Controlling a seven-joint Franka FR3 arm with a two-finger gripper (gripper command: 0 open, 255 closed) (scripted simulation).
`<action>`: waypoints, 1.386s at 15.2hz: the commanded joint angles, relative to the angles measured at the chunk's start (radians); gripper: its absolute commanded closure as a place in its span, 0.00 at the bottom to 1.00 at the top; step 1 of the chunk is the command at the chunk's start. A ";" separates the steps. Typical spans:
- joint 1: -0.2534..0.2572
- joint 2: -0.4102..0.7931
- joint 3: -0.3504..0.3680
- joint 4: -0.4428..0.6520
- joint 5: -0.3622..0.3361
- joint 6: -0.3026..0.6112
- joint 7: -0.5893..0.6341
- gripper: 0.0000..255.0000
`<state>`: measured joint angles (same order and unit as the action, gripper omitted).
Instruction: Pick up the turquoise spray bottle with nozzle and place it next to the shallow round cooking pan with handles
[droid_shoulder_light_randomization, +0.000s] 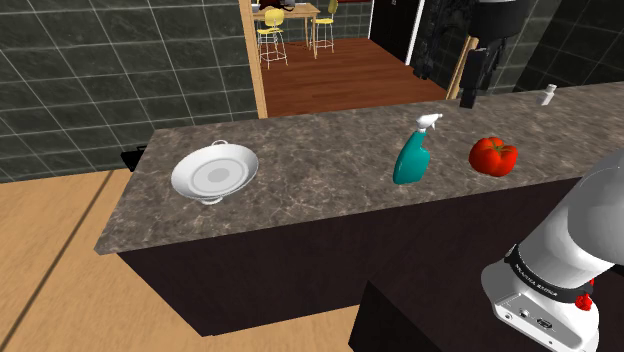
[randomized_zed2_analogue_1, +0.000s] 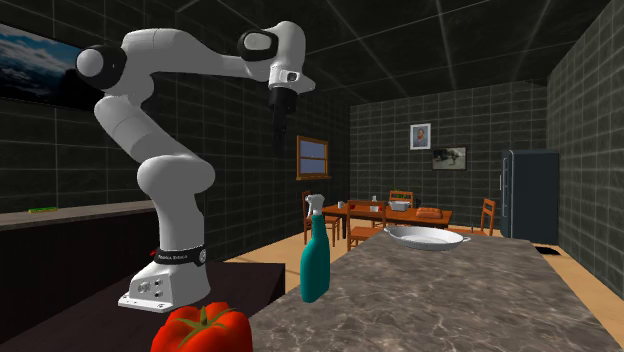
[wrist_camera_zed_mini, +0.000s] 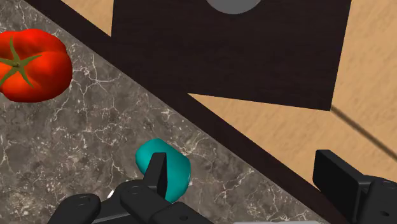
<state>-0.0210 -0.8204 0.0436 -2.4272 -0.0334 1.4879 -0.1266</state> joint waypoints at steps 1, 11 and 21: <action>0.000 0.000 0.000 0.000 0.000 0.000 0.000 0.00; 0.064 -0.158 -0.440 -0.348 -0.133 0.434 -0.611 0.00; 0.445 0.108 -1.099 -0.318 -0.102 0.844 -1.338 0.00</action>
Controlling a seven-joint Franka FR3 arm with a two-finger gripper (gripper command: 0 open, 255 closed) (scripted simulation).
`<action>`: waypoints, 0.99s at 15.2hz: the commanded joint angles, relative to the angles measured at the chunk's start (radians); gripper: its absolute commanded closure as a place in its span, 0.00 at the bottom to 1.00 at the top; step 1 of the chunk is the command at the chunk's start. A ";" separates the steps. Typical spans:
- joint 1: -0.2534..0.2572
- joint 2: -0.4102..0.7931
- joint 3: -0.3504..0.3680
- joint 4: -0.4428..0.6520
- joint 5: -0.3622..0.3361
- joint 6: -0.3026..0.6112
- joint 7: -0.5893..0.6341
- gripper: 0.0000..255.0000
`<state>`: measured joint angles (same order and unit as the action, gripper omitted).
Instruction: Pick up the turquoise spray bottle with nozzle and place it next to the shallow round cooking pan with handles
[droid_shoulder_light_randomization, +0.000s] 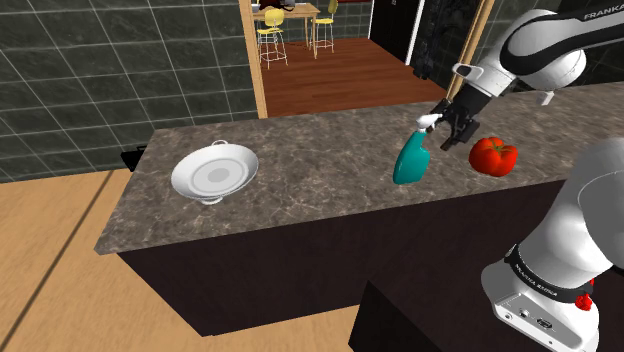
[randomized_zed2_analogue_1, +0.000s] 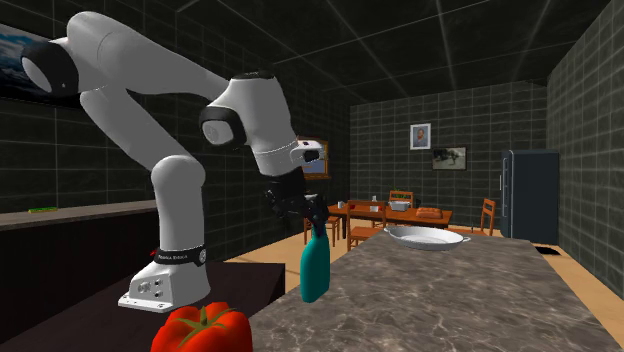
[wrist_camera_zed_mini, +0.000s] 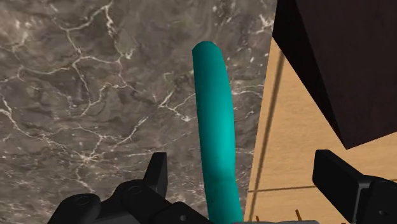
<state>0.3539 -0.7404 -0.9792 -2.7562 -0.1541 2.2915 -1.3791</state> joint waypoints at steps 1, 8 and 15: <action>0.092 0.033 -0.100 0.017 0.022 0.047 -0.104 0.00; 0.206 0.105 -0.192 -0.023 0.052 0.185 -0.129 0.00; 0.207 0.105 -0.192 -0.023 0.051 0.185 -0.129 0.00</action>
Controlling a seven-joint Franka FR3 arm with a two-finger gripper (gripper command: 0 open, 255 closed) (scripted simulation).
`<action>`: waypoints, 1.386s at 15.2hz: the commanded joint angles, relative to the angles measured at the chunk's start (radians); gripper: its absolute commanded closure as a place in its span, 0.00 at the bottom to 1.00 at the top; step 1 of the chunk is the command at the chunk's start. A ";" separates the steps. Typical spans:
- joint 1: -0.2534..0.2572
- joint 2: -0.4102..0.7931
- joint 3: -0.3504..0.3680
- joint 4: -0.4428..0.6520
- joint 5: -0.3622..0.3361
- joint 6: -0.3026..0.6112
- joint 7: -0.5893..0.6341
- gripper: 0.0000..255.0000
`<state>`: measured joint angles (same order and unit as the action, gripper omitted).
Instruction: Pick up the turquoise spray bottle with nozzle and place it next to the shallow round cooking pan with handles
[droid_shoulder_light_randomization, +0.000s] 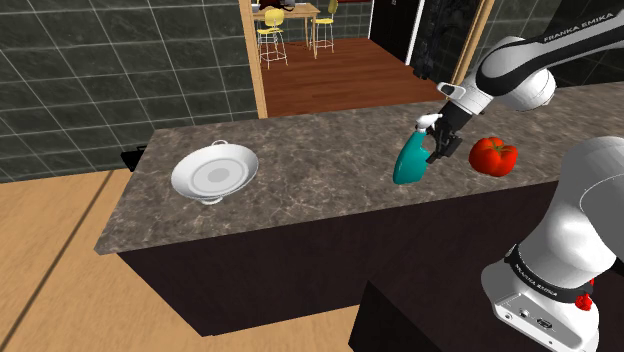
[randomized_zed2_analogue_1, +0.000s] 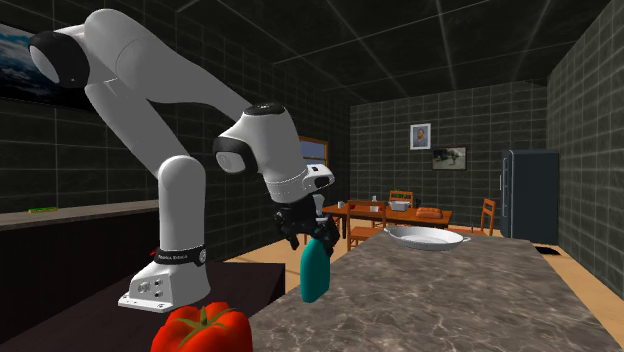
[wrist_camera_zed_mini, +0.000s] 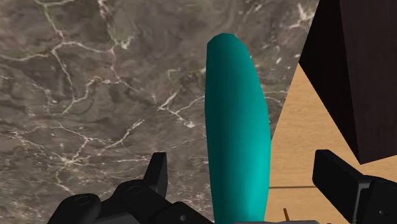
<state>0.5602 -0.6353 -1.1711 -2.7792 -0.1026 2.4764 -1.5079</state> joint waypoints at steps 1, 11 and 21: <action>0.000 0.000 0.000 0.000 0.000 0.000 0.000 0.00; 0.000 0.000 0.000 0.000 0.000 0.000 0.000 1.00; -0.107 -0.092 0.155 0.047 -0.015 -0.156 0.084 1.00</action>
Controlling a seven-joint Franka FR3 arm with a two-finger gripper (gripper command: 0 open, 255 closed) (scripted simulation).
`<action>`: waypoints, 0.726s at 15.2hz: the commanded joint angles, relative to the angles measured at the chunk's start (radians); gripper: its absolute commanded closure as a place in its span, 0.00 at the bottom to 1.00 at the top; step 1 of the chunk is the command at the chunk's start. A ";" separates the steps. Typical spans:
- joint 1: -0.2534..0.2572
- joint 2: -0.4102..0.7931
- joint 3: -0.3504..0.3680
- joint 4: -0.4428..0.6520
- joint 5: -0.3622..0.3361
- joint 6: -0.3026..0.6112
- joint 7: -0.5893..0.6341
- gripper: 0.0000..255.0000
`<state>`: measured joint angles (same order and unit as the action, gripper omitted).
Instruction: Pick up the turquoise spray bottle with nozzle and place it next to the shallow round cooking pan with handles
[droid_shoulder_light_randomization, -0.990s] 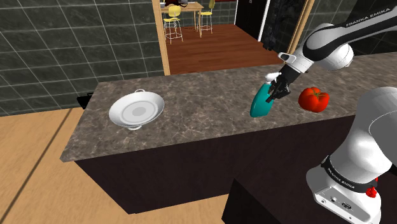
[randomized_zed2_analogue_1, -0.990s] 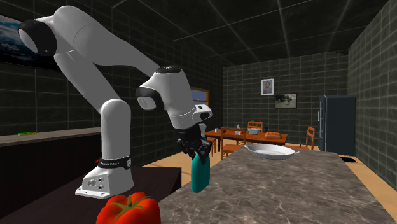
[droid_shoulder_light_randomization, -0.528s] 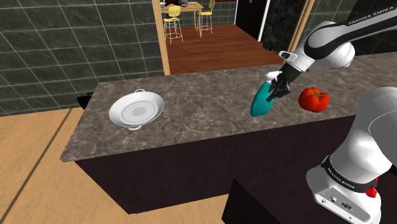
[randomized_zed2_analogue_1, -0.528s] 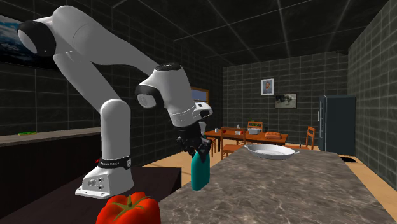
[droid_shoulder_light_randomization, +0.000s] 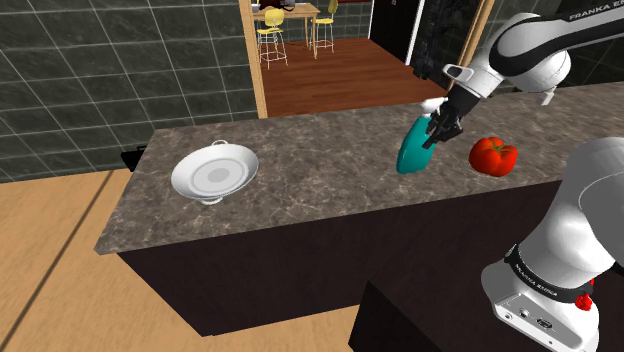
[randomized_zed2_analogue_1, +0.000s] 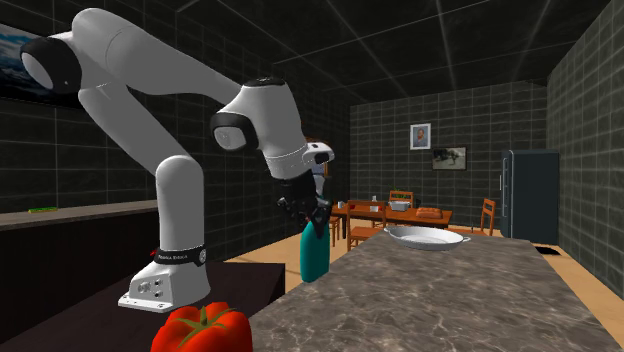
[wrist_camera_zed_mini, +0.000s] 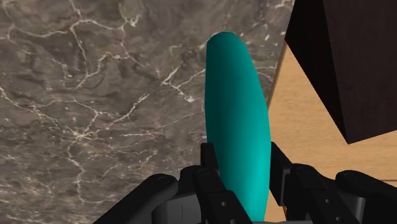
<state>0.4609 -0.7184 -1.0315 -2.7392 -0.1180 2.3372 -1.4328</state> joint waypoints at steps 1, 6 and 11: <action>-0.014 -0.017 0.027 0.013 0.000 -0.032 0.017 1.00; -0.041 -0.055 0.084 0.046 0.003 -0.105 0.051 1.00; -0.057 -0.086 0.133 0.085 0.011 -0.175 0.082 1.00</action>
<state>0.4084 -0.7961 -0.9109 -2.6625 -0.1092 2.1792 -1.3587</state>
